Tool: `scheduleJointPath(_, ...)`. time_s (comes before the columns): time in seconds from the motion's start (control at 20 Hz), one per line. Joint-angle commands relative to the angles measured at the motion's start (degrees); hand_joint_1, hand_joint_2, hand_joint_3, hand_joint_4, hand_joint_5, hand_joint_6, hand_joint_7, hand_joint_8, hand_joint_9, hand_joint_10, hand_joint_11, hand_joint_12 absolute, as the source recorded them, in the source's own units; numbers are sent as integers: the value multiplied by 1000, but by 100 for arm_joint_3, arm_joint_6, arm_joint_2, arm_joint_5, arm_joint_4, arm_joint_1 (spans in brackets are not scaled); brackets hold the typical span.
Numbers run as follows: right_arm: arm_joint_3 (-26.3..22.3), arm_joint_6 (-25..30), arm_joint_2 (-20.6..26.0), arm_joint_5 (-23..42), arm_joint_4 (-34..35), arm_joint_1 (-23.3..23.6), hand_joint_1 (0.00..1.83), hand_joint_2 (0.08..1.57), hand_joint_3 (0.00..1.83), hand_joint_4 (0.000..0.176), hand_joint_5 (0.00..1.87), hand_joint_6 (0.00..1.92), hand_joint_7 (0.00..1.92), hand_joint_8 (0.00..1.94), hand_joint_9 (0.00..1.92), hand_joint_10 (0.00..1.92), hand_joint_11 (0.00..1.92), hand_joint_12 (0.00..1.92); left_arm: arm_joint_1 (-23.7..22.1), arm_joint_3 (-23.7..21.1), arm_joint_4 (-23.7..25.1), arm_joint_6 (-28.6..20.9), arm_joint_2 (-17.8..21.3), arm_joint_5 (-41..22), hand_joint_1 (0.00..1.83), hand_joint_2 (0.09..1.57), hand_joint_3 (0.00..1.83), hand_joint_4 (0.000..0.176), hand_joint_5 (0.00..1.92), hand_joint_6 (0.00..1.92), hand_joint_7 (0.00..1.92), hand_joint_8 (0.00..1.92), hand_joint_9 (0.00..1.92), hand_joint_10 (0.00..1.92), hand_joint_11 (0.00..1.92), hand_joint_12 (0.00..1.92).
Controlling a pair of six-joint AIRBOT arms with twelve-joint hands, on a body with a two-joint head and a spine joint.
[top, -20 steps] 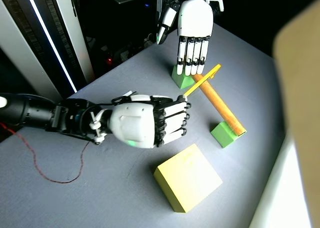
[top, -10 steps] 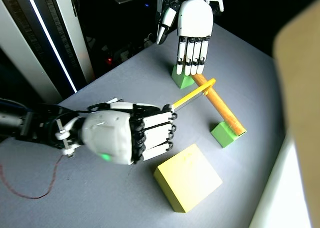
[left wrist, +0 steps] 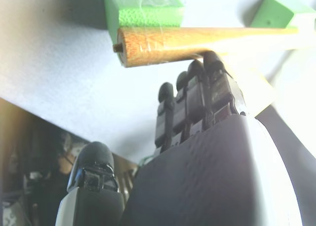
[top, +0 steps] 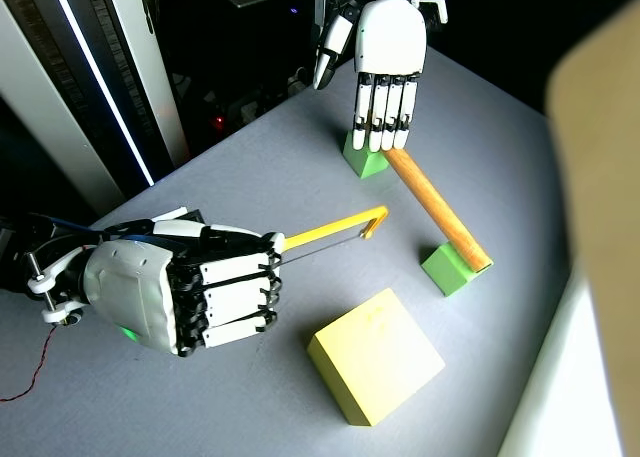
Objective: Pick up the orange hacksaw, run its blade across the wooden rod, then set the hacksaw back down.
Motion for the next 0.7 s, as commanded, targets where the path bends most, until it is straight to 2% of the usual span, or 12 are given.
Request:
scheduleJointPath(0.0,5,89,-54,922,-130,-27,1239,1137,0,0,888,975,1005,1141,989,965,791,1365,-27,-18,-63,-27,-44,-23,102,1209,0,0,214,4,165,8,172,9,0,451)
scheduleJointPath(0.25,182,66,-320,1050,-46,-222,1241,1134,0,0,895,965,1013,1127,976,995,772,1388,-31,-27,-63,8,-45,-24,98,1212,0,0,202,2,165,6,166,4,0,448)
scheduleJointPath(0.4,489,119,-401,1067,-523,-392,1241,1138,1,0,881,983,1006,1141,978,1001,778,1395,-40,-25,-63,118,-74,-113,101,1212,0,0,200,1,166,4,166,2,0,429)
scheduleJointPath(0.45,610,206,-460,1115,-666,-482,1245,1123,0,0,912,947,1043,1066,1015,935,811,1347,-48,-25,-64,248,-81,-237,99,1216,1,0,200,0,146,0,152,0,0,409)
scheduleJointPath(0.65,933,279,-620,1225,-848,-532,1242,1126,0,0,903,961,1037,1075,1025,892,812,1330,-46,43,-65,583,-98,-597,94,1219,0,0,191,3,142,4,147,2,0,389)
